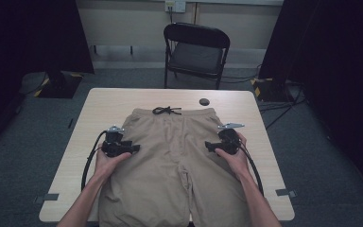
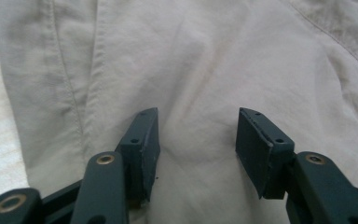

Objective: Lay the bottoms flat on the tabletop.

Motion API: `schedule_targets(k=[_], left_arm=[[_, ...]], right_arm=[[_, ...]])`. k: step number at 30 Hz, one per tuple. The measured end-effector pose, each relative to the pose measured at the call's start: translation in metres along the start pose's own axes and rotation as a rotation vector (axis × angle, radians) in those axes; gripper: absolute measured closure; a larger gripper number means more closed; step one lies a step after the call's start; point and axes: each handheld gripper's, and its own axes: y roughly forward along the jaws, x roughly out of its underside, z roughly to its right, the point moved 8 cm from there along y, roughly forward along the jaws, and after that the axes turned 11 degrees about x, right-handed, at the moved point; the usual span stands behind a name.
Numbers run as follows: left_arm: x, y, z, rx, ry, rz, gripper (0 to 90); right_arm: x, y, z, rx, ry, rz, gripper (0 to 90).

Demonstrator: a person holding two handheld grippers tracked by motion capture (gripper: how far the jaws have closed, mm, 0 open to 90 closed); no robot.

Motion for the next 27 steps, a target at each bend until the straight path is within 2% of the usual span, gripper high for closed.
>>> schedule_targets(k=[1,3,4,5,6,7,9,11,12,13,15,16,20,24,25,27], left_arm=[[-0.002,0.001,-0.004,-0.025,0.027,0.008,49.3],[-0.004,0.004,-0.008,-0.058,0.064,0.014,50.0],[-0.004,0.004,-0.008,-0.058,0.064,0.014,50.7],[-0.007,0.008,-0.011,-0.099,0.118,0.017,52.0],[-0.008,0.009,-0.012,-0.108,0.129,0.02,52.8],[-0.01,0.01,-0.014,-0.113,0.13,0.031,53.2],[-0.014,0.011,-0.02,-0.116,0.119,0.009,56.7],[-0.02,0.015,-0.025,-0.13,0.135,0.005,57.9],[-0.024,0.017,-0.029,-0.126,0.117,0.014,57.9],[-0.027,0.019,-0.032,-0.141,0.125,0.016,57.9],[-0.034,0.026,-0.036,-0.139,0.105,0.042,57.9],[-0.037,0.028,-0.039,-0.15,0.126,0.027,57.9],[-0.05,0.039,-0.048,-0.172,0.146,0.02,57.9],[-0.056,0.042,-0.053,-0.181,0.145,0.016,57.6],[-0.058,0.044,-0.055,-0.185,0.139,0.03,57.3],[-0.059,0.045,-0.055,-0.166,0.141,0.027,55.6]], right_arm=[[0.005,0.004,0.001,0.015,-0.018,-0.009,15.9],[0.006,0.007,0.002,0.026,-0.026,0.014,14.3],[0.006,0.007,0.002,0.026,-0.026,0.014,14.3],[0.005,0.009,0.004,0.018,-0.034,0.032,13.4],[0.005,0.01,0.005,0.017,-0.035,0.032,13.3],[0.003,0.012,0.008,0.023,-0.029,0.032,13.3],[0.001,0.016,0.014,0.031,-0.025,0.032,13.3],[-0.002,0.019,0.019,0.037,-0.019,0.031,13.2],[-0.003,0.021,0.021,0.037,-0.021,0.032,13.2],[-0.005,0.023,0.024,0.043,-0.013,0.032,13.2],[-0.008,0.027,0.028,0.051,-0.002,0.029,13.1],[-0.01,0.029,0.03,0.054,-0.001,0.029,13.1],[-0.017,0.037,0.039,0.066,0.01,0.025,13.1],[-0.024,0.046,0.047,0.081,0.024,0.027,13.0],[-0.026,0.048,0.049,0.083,0.026,0.025,12.9],[-0.028,0.05,0.051,0.084,0.028,0.024,12.9]])
